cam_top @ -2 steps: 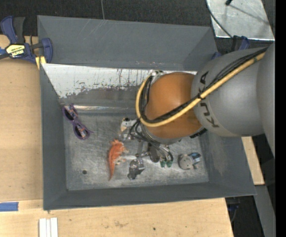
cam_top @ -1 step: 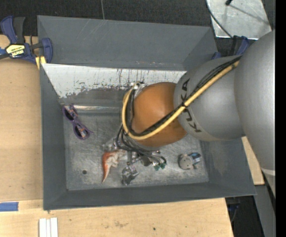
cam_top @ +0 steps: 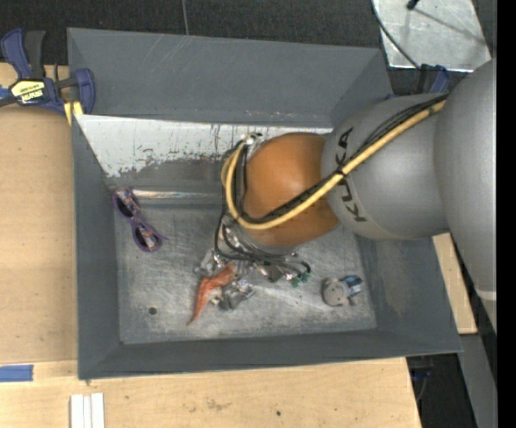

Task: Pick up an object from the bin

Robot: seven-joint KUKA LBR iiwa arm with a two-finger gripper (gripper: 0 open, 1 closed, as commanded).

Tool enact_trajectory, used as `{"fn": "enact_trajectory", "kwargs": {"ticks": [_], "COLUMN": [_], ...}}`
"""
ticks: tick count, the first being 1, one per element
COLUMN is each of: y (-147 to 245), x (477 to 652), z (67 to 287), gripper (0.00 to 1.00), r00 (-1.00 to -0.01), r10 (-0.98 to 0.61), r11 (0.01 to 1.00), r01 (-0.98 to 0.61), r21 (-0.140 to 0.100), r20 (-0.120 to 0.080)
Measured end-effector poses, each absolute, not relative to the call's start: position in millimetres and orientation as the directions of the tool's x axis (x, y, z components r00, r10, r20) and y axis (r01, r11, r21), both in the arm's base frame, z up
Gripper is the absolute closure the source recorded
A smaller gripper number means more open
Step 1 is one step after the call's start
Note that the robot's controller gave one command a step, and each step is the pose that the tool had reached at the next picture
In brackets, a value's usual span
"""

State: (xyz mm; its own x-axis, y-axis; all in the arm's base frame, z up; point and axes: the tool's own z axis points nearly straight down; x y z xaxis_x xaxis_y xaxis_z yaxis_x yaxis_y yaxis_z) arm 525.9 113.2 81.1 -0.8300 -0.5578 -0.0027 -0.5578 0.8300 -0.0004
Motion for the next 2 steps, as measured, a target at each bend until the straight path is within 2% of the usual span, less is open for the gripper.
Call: {"fn": "enact_trajectory", "kwargs": {"ticks": [1,2], "y": [113.2,122.5], "x": [525.8,524.6], "z": [81.0,237.8], "gripper": [1.0,1.0], "r00": [-0.83,-0.855], "r10": [-0.557,-0.519], "r11": [0.83,0.855], "r01": [-0.557,-0.519], "r21": [0.0,-0.002], "r20": [-0.002,-0.008]}}
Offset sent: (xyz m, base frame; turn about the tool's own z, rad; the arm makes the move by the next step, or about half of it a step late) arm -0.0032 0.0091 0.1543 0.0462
